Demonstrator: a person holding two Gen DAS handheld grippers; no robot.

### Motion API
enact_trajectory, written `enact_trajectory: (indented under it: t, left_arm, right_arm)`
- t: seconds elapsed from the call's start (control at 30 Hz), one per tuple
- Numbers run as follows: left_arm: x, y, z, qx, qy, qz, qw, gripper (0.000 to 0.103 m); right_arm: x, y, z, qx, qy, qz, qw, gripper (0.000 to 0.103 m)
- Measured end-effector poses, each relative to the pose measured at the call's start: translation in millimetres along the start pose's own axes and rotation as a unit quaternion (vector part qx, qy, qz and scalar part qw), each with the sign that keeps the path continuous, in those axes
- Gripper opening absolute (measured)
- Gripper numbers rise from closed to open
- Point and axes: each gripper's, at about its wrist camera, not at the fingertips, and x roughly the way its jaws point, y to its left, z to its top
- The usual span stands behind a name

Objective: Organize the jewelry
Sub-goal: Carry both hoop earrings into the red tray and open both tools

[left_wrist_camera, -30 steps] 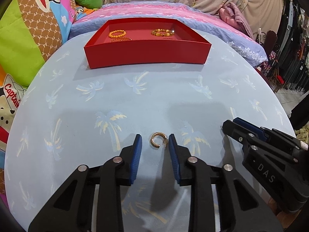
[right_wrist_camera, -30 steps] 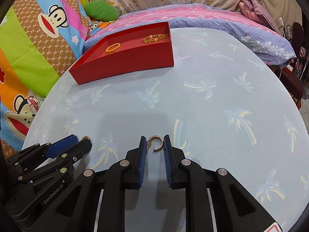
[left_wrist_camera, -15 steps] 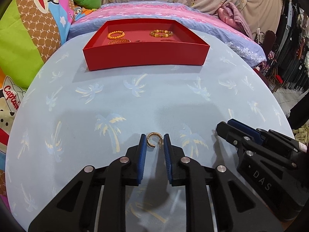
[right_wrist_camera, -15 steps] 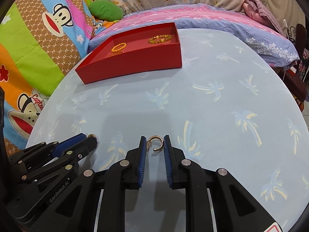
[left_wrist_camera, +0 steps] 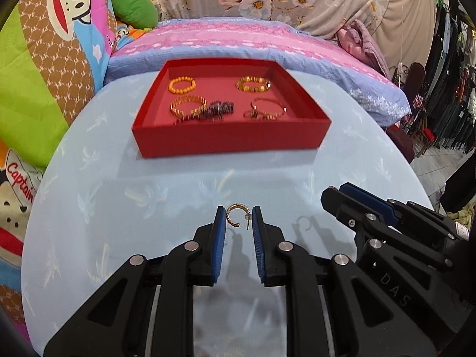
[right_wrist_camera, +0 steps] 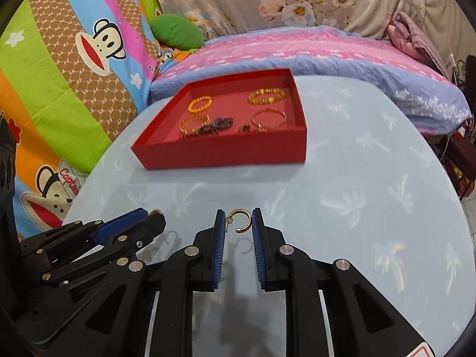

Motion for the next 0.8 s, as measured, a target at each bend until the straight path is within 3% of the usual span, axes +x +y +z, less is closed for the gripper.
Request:
enact_trajectory:
  t: [0.4, 0.8]
  left_arm:
    - [11, 5, 71, 0.012, -0.041, 0.002, 0.9991, 0.018]
    - [50, 19, 135, 0.021, -0.052, 0.009, 0.9984, 0.018]
  right_arm:
    - [17, 3, 66, -0.016, -0.035, 0.001, 0.999, 0.017]
    - [67, -3, 131, -0.015, -0.033, 0.009, 0.999, 0.017]
